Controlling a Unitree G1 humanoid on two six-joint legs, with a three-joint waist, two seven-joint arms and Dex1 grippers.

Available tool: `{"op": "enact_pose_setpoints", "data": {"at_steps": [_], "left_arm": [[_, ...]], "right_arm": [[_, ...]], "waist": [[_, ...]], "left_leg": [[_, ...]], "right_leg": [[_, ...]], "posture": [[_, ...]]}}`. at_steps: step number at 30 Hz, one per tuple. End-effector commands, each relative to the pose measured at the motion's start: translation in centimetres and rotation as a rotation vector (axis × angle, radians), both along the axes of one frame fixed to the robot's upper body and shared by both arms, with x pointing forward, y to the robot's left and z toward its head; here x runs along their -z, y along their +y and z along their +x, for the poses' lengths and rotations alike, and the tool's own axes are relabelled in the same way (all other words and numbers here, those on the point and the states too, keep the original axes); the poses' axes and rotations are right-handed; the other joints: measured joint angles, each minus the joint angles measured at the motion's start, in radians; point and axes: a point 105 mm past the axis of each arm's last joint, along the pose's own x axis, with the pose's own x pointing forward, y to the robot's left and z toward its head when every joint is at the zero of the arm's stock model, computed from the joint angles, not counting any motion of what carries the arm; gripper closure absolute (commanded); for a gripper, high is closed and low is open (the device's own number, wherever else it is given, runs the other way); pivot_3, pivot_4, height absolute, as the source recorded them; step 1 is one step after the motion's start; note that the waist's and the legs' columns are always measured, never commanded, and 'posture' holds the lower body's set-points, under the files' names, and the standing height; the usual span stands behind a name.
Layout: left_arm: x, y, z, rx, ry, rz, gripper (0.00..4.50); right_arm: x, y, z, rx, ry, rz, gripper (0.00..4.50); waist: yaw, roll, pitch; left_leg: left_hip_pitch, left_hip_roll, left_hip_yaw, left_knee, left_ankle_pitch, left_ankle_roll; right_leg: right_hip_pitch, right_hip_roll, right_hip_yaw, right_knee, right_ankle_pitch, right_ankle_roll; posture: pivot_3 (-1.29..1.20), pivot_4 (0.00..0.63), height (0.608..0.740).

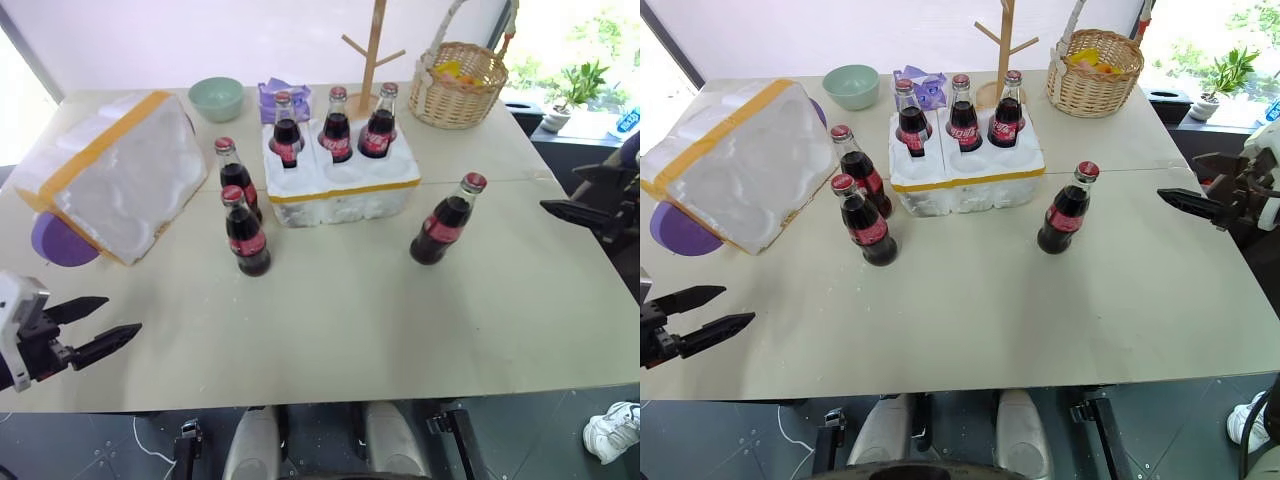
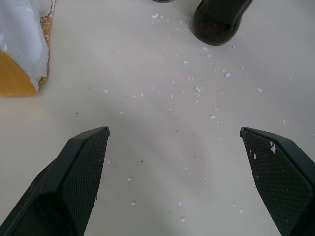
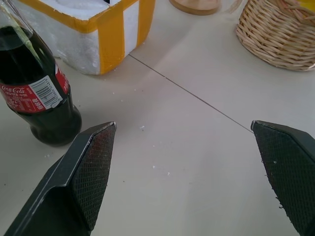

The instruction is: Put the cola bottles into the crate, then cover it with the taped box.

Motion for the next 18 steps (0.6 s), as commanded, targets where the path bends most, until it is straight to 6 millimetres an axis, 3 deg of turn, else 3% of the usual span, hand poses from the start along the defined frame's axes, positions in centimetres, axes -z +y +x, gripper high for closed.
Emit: {"op": "enact_pose_setpoints", "data": {"at_steps": [1,13,18], "left_arm": [[-0.5,-0.6,-0.3,0.055,-0.003,0.027,0.04],[-1.7,-1.1,0.7,0.048,-0.048,-0.045,0.04],[-2.8,-1.6,1.7,0.096,-0.099,0.004,0.04]], "right_arm": [[-1.4,-0.2,0.0,0.009,-0.054,-0.007,0.00],[-1.3,-0.6,-0.1,0.026,-0.043,0.040,0.00],[-3.1,0.0,-0.6,-0.026,-0.028,0.045,0.00]], "waist": [[0.000,0.000,0.000],[0.001,0.000,0.000],[0.001,0.000,0.000]], "left_leg": [[0.000,0.000,0.000,0.000,0.000,0.000],[0.000,0.000,0.000,0.001,0.000,0.000],[0.000,0.000,0.000,0.002,0.000,0.000]], "right_leg": [[0.000,0.000,0.000,0.000,0.000,0.000],[0.001,0.001,0.000,0.001,0.000,0.000],[0.001,0.001,0.000,0.003,0.000,0.000]], "posture": [[0.00,0.150,0.740],[0.00,0.150,0.740],[0.00,0.150,0.740]]}}
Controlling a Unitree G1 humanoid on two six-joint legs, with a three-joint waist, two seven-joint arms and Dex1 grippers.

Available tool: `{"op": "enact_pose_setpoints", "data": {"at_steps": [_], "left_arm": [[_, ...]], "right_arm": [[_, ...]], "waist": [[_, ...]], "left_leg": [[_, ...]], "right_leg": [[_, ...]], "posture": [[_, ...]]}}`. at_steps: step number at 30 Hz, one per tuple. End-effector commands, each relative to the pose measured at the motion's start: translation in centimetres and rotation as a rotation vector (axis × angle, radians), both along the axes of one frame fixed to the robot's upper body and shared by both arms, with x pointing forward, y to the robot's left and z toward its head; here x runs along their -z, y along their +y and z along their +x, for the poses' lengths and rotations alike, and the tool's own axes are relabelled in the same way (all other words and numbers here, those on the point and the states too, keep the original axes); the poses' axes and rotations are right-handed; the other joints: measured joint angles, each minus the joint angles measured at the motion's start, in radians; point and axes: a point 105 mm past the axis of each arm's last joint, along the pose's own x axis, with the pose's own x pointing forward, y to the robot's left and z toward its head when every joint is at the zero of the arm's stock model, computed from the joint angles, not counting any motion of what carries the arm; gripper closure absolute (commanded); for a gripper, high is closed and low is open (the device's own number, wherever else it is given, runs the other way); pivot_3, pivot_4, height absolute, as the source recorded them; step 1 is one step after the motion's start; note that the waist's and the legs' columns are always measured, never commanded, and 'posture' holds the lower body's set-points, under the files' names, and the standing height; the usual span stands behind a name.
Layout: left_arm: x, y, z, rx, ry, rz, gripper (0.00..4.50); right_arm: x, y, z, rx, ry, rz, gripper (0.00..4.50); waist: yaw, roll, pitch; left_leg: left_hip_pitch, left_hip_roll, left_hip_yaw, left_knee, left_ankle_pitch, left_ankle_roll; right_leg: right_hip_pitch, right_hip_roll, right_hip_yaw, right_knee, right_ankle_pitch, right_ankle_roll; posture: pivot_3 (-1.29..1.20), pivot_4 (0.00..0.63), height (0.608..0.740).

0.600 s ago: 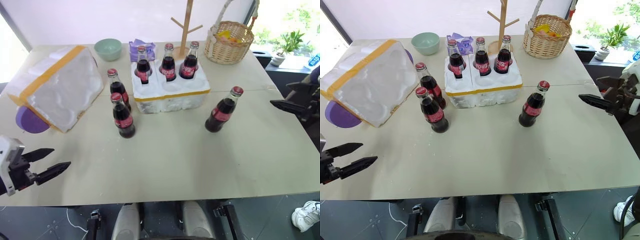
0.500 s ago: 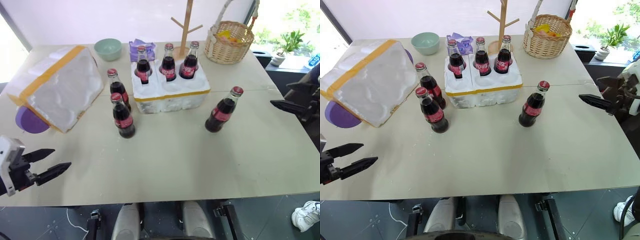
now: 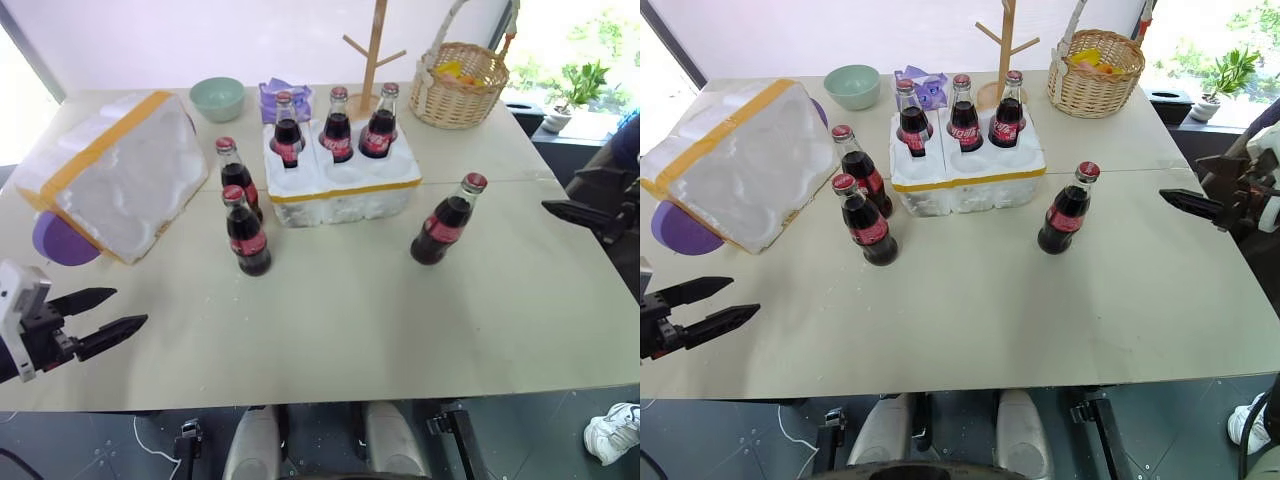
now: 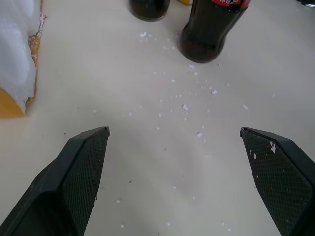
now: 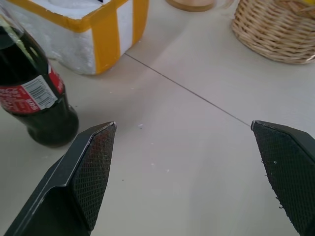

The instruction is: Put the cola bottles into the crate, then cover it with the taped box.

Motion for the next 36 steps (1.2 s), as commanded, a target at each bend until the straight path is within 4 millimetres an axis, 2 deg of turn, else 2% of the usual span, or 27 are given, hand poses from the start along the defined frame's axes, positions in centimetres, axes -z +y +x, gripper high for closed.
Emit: {"op": "enact_pose_setpoints", "data": {"at_steps": [1,7,10,14,18,26,33,36], "left_arm": [[-1.7,-0.8,0.8,0.064,-0.062,0.046,0.04],[-6.0,-2.8,3.6,0.239,-0.133,0.037,0.04],[-6.5,-5.2,4.8,0.374,-0.120,0.042,0.04],[-5.7,-7.9,6.3,0.516,-0.087,0.049,0.04],[-4.7,-9.2,8.1,0.571,-0.080,0.054,0.04],[-2.8,-10.8,11.0,0.565,-0.109,0.059,0.04],[-1.1,-12.5,12.5,0.554,-0.139,0.054,0.04],[-0.9,-12.8,13.4,0.516,-0.164,0.038,0.04]], "right_arm": [[-3.8,0.3,-0.6,-0.045,-0.050,0.006,0.00],[-10.3,5.0,-1.9,-0.287,-0.103,0.019,0.00],[-11.8,8.1,-2.3,-0.407,-0.107,0.040,0.00],[-11.6,11.6,-2.9,-0.529,-0.069,0.011,0.00],[-11.5,13.7,-2.9,-0.575,-0.077,0.003,0.00],[-11.9,16.0,-4.2,-0.636,-0.095,0.041,0.00],[-12.0,17.1,-4.8,-0.662,-0.105,0.053,0.00],[-11.9,17.3,-4.8,-0.660,-0.108,0.055,0.00]], "waist": [[0.000,0.000,0.000],[0.001,0.003,0.001],[0.001,0.003,0.001],[0.001,0.003,0.001],[0.007,0.003,0.002],[0.009,0.002,0.002],[0.010,0.002,0.002],[0.009,0.002,0.002]], "left_leg": [[0.000,0.000,0.000,0.000,0.000,0.000],[0.000,0.000,0.000,0.001,0.000,0.000],[0.000,0.000,0.000,0.000,0.000,0.000],[0.000,0.000,0.000,0.000,0.000,0.000],[0.000,0.000,0.000,0.001,0.000,0.000],[0.000,0.000,-0.001,0.004,0.001,0.000],[0.000,0.000,-0.002,0.006,0.001,0.000],[0.000,0.000,-0.002,0.006,0.001,0.000]], "right_leg": [[0.000,0.000,0.000,0.000,0.000,0.000],[-0.001,0.001,0.000,0.002,0.000,0.000],[-0.001,0.001,0.000,0.002,0.000,0.000],[0.000,0.001,0.000,0.002,0.000,0.001],[-0.001,0.002,0.000,0.007,0.002,0.004],[-0.001,0.002,0.000,0.011,0.002,0.004],[-0.001,0.002,0.000,0.013,0.002,0.005],[-0.001,0.002,0.000,0.013,0.002,0.005]], "posture": [[0.00,0.150,0.740],[0.00,0.150,0.740],[0.00,0.150,0.740],[0.00,0.150,0.740],[0.00,0.150,0.740],[0.00,0.150,0.740],[0.00,0.150,0.740],[0.00,0.150,0.740]]}}
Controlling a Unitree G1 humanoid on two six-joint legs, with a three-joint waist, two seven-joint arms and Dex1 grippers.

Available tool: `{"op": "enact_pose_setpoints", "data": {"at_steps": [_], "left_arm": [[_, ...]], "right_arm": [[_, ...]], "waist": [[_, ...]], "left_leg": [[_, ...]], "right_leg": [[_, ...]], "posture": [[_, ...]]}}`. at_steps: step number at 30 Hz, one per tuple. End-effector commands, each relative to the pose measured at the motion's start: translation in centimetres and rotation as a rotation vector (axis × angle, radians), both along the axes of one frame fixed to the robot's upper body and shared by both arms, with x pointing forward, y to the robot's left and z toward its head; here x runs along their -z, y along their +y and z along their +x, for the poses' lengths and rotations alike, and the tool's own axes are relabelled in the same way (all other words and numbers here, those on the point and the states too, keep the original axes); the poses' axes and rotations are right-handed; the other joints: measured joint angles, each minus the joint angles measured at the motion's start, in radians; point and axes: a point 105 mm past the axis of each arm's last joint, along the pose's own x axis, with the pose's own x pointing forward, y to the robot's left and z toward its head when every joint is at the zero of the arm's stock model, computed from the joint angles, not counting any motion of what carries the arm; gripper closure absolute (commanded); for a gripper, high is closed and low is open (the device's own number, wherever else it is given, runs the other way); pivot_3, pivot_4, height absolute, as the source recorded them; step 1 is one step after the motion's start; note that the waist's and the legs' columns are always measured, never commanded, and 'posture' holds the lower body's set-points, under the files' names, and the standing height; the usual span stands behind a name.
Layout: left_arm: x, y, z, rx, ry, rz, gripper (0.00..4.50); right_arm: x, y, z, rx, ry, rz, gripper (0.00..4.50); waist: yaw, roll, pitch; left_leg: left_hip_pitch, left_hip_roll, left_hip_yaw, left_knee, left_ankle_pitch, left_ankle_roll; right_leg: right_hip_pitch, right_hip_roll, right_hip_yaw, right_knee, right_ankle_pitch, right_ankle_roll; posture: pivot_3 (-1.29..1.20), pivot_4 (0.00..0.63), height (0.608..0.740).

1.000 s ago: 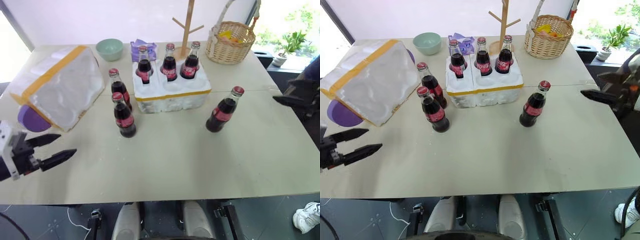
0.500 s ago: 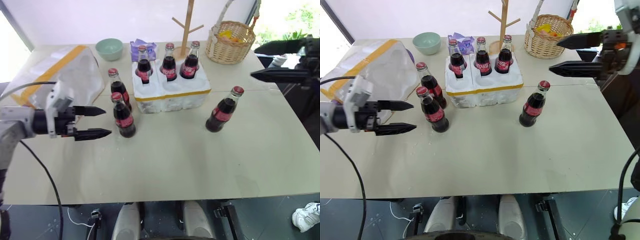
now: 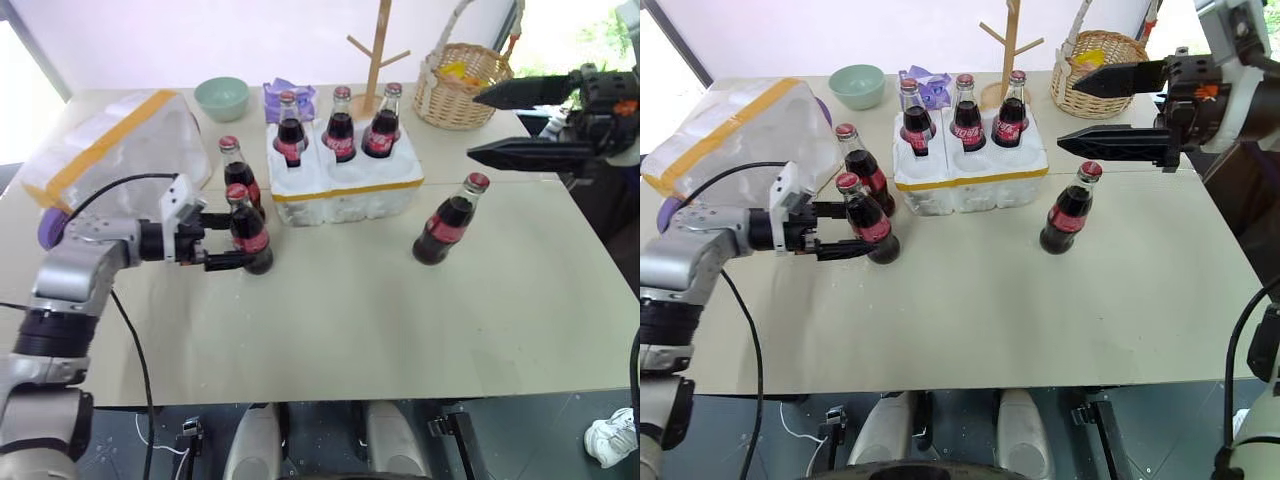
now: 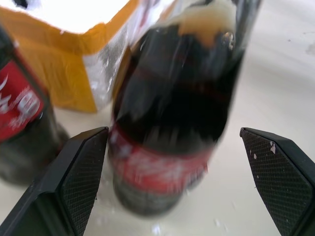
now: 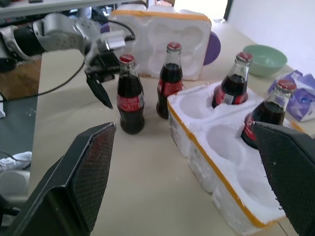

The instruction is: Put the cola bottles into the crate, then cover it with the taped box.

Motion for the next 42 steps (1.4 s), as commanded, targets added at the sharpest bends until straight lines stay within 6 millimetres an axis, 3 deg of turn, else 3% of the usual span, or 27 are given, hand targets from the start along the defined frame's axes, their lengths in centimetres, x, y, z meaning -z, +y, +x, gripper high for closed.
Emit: {"op": "enact_pose_setpoints", "data": {"at_steps": [1,4,7,8,9,14,18,21,24,29,32,35,42], "left_arm": [[-0.8,-0.3,1.0,-0.029,-0.060,-0.011,0.04],[-0.9,-0.3,0.7,-0.007,-0.062,-0.015,0.04],[-1.5,0.1,0.2,0.014,-0.055,-0.001,0.79],[-1.7,0.3,0.0,0.023,-0.048,0.006,1.44],[-2.0,0.3,-0.3,0.041,-0.041,0.013,1.66],[-5.6,-0.4,-2.0,0.180,0.014,-0.032,1.66],[-9.7,-3.3,-2.9,0.309,0.005,-0.134,1.66],[-12.3,-6.3,-2.4,0.346,-0.047,-0.226,1.66],[-14.5,-9.1,-0.7,0.276,-0.101,-0.316,1.66],[-16.6,-12.8,3.4,-0.010,-0.189,-0.377,1.66],[-16.6,-14.5,4.5,-0.114,-0.202,-0.367,1.66],[-15.3,-15.7,5.6,-0.216,-0.159,-0.322,1.66],[-12.4,-16.3,7.2,-0.287,-0.115,-0.218,1.66]], "right_arm": [[-1.0,0.2,-0.6,-0.007,-0.057,0.019,0.00],[-1.0,0.2,-0.5,-0.004,-0.059,0.031,0.00],[-1.0,0.2,-0.3,0.003,-0.062,0.038,0.00],[-0.9,0.2,-0.2,0.005,-0.062,0.040,0.00],[-0.9,0.2,-0.2,0.008,-0.061,0.042,0.00],[-0.6,0.0,0.2,0.024,-0.059,0.051,0.00],[-0.5,0.0,0.5,0.037,-0.059,0.061,0.00],[-0.5,-0.1,0.8,0.053,-0.060,0.071,0.00],[-0.6,-0.3,1.0,0.073,-0.067,0.082,0.00],[-0.8,-0.7,1.3,0.115,-0.085,0.098,0.00],[-0.6,-1.1,1.6,0.152,-0.097,0.091,0.00],[-0.2,-1.7,2.0,0.190,-0.108,0.069,0.00],[0.3,-2.7,2.6,0.231,-0.106,0.037,0.00]], "waist": [[0.000,0.000,0.000],[-0.002,0.000,0.000],[-0.002,0.000,0.000],[-0.003,0.000,0.000],[-0.003,0.000,0.000],[0.000,-0.001,0.001],[0.007,-0.002,0.001],[0.016,-0.002,0.001],[0.023,-0.002,0.001],[0.018,-0.002,0.001],[0.016,-0.002,0.001],[0.017,-0.002,0.001],[0.021,-0.002,0.001]], "left_leg": [[0.000,0.000,0.000,0.000,0.000,0.000],[0.000,0.000,-0.001,0.000,0.000,0.000],[0.000,0.000,-0.001,0.000,0.000,0.000],[0.000,0.001,-0.001,0.000,0.000,0.000],[0.000,0.001,-0.001,0.000,0.000,0.000],[-0.001,0.001,-0.002,0.000,0.000,0.000],[-0.008,0.001,-0.007,0.008,0.000,0.001],[-0.009,0.000,-0.007,0.011,0.000,0.001],[-0.009,0.000,-0.008,0.012,0.000,0.001],[-0.008,0.000,-0.008,0.012,0.000,0.001],[-0.008,0.000,-0.009,0.011,0.000,0.001],[-0.008,0.000,-0.009,0.010,0.000,0.001],[-0.008,0.000,-0.009,0.010,0.000,0.001]], "right_leg": [[0.000,0.000,0.000,0.000,0.000,0.000],[0.000,0.001,0.000,0.000,0.000,0.000],[0.000,0.001,0.000,0.001,0.000,0.000],[0.000,0.002,0.000,0.001,0.000,0.000],[0.000,0.002,0.000,0.001,0.000,0.000],[-0.001,0.002,0.000,0.001,0.000,0.000],[-0.002,0.003,-0.003,0.001,0.000,0.000],[-0.001,0.002,-0.002,0.000,0.000,0.001],[0.000,0.002,-0.002,0.001,0.001,0.002],[0.000,0.003,-0.002,0.001,0.002,0.004],[0.000,0.004,-0.002,0.001,0.002,0.004],[-0.001,0.004,-0.002,0.001,0.002,0.004],[-0.001,0.004,-0.002,0.001,0.002,0.004]], "posture": [[0.00,0.150,0.740],[0.00,0.150,0.740],[0.00,0.150,0.740],[0.00,0.150,0.740],[0.00,0.150,0.740],[0.00,0.150,0.740],[0.00,0.150,0.740],[0.00,0.150,0.740],[0.00,0.150,0.740],[0.00,0.150,0.740],[0.00,0.150,0.740],[0.00,0.150,0.740],[0.00,0.150,0.740]]}}
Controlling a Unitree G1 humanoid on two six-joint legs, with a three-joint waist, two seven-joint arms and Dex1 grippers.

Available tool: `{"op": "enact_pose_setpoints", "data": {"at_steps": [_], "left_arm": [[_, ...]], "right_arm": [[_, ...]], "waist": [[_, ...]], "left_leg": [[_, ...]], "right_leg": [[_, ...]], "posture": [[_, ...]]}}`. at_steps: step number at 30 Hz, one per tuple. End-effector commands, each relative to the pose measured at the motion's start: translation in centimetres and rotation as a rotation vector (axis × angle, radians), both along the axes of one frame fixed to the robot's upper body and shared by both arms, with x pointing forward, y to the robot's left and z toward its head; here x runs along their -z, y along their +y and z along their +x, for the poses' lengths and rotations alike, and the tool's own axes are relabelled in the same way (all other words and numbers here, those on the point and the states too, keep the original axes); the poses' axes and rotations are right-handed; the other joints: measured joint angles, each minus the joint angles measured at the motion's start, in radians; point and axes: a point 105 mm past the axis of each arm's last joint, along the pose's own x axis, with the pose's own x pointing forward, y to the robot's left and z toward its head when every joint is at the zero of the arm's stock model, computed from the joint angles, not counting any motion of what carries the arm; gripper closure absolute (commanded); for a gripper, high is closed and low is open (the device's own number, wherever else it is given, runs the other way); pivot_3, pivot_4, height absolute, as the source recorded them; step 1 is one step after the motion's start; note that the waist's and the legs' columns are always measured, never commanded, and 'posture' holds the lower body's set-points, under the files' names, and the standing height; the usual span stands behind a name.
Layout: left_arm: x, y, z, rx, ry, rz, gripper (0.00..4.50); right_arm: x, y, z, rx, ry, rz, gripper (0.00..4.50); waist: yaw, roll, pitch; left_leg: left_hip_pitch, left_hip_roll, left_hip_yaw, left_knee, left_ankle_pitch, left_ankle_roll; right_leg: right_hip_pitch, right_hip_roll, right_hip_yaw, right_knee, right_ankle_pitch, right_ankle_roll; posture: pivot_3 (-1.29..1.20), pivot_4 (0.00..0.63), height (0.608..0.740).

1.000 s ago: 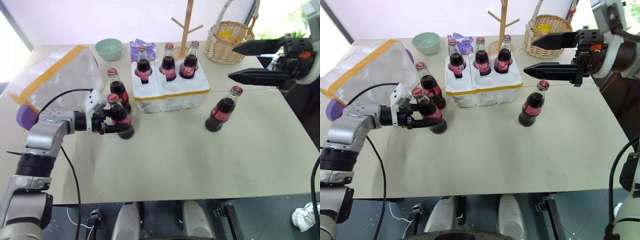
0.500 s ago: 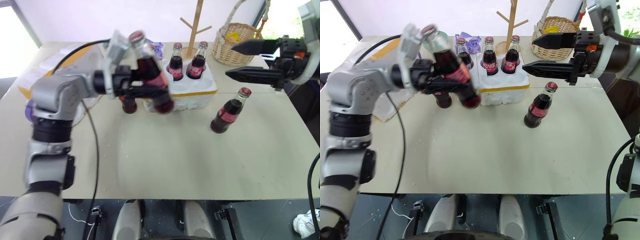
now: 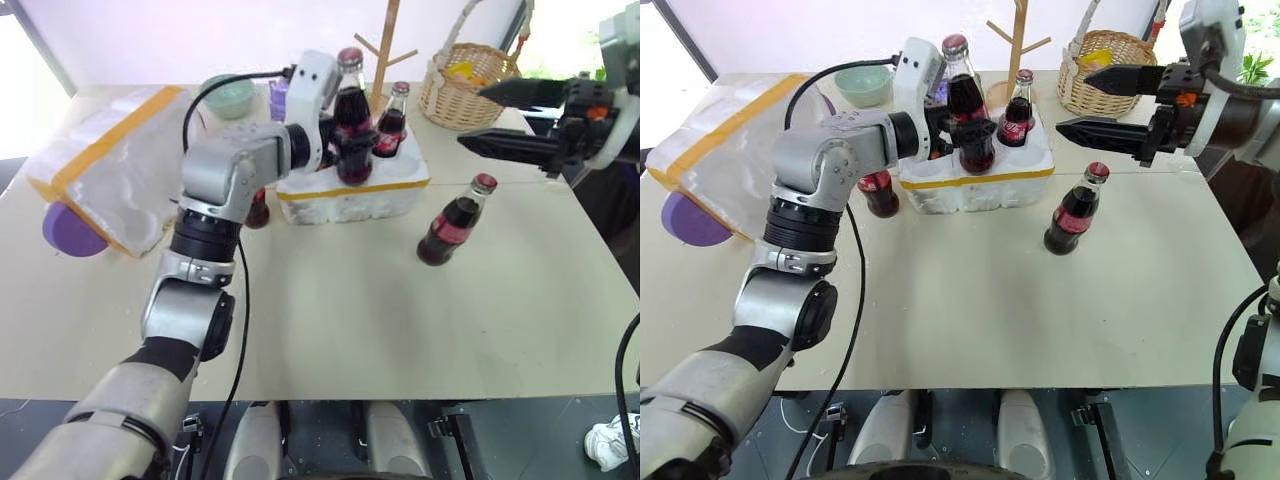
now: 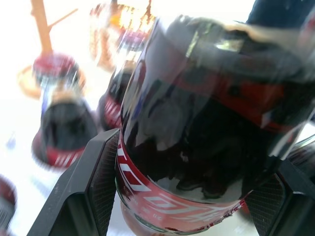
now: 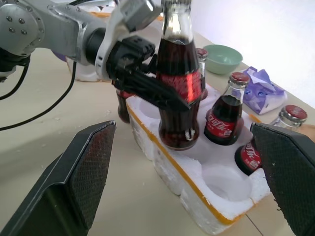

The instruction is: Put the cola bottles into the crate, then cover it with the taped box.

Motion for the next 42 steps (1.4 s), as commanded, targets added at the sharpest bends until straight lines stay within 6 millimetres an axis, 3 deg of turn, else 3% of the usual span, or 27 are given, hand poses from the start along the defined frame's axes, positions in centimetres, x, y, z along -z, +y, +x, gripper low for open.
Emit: {"op": "enact_pose_setpoints", "data": {"at_steps": [1,4,9,18,20,22,24,26,30,32,37,42], "left_arm": [[-1.6,-0.3,0.7,-0.040,-0.103,0.037,1.66],[-1.2,-0.2,2.2,-0.104,-0.127,0.042,1.66],[-0.4,-1.1,3.2,-0.101,-0.119,0.044,1.66],[4.9,-2.5,3.6,-0.044,0.006,0.157,1.66],[5.3,-2.3,3.8,-0.052,0.018,0.156,0.61],[5.3,-2.2,3.7,-0.044,0.018,0.153,0.02],[4.2,-1.8,3.3,-0.017,0.014,0.116,0.02],[1.8,-1.2,1.9,0.085,0.015,0.000,0.02],[-3.7,2.4,-3.5,0.337,-0.163,-0.116,0.02],[-5.0,5.3,-6.3,0.433,-0.227,-0.089,0.02],[-4.9,12.0,-9.5,0.462,-0.197,-0.002,0.02],[-2.5,18.3,-10.1,0.297,-0.101,0.101,0.02]], "right_arm": [[-0.8,-0.7,-0.3,0.022,-0.054,-0.031,0.00],[0.1,-1.1,-0.3,0.025,-0.020,-0.048,0.00],[1.0,-1.6,-0.4,0.027,0.005,-0.077,0.00],[2.0,-1.6,-0.6,0.015,0.038,-0.083,0.00],[2.0,-1.4,-0.8,0.000,0.038,-0.086,0.00],[1.9,-1.2,-1.0,-0.009,0.033,-0.085,0.00],[1.6,-1.0,-1.2,-0.020,0.027,-0.082,0.00],[1.3,-0.5,-1.8,-0.055,0.024,-0.081,0.00],[0.7,0.6,-3.5,-0.147,0.036,-0.074,0.00],[0.6,1.0,-4.1,-0.176,0.043,-0.075,0.00],[0.9,1.6,-4.1,-0.201,0.048,-0.080,0.00],[0.9,2.0,-4.0,-0.222,0.051,-0.074,0.00]], "waist": [[0.002,0.000,0.000],[0.004,0.000,0.000],[-0.001,0.000,0.000],[0.003,0.000,0.000],[0.003,0.000,0.000],[0.003,0.000,0.000],[0.003,0.000,0.000],[-0.003,0.000,0.000],[-0.019,0.000,0.000],[-0.025,0.001,0.000],[-0.023,0.002,0.000],[-0.020,0.001,0.000]], "left_leg": [[0.000,0.000,0.000,0.000,0.000,0.000],[0.001,0.000,0.000,0.000,0.000,0.000],[0.001,0.000,0.000,0.001,0.000,0.000],[0.000,0.000,0.000,0.000,0.000,0.000],[0.000,0.000,0.000,0.000,0.000,0.000],[0.001,0.000,0.000,0.000,0.000,0.000],[0.001,0.000,0.000,0.001,0.000,0.000],[0.001,0.000,0.000,0.001,0.000,0.000],[0.000,0.000,-0.001,-0.001,0.000,0.000],[0.001,0.001,-0.001,-0.002,0.000,0.000],[0.004,0.001,0.000,-0.001,0.000,0.000],[0.003,0.000,0.001,0.002,0.000,-0.001]], "right_leg": [[0.000,0.000,0.000,0.000,0.000,0.000],[0.001,0.000,0.000,0.000,0.000,0.000],[0.001,0.000,0.000,0.000,0.000,0.000],[0.000,0.000,0.000,0.000,0.000,0.000],[0.000,0.000,0.000,0.000,0.000,0.000],[0.001,0.000,0.000,0.000,0.000,0.000],[0.001,0.000,0.000,0.000,0.000,0.000],[0.001,0.000,0.000,0.000,0.000,0.000],[-0.001,0.000,0.000,0.002,0.000,0.000],[-0.001,0.001,0.000,0.001,0.000,0.000],[0.002,0.000,0.000,0.001,0.000,0.000],[0.004,-0.001,0.000,0.000,-0.002,-0.004]], "posture": [[0.00,0.150,0.740],[0.00,0.150,0.740],[0.00,0.150,0.740],[0.00,0.150,0.740],[0.00,0.150,0.740],[0.00,0.150,0.740],[0.00,0.150,0.740],[0.00,0.150,0.740],[0.00,0.150,0.740],[0.00,0.150,0.740],[0.00,0.150,0.740],[0.00,0.150,0.740]]}}
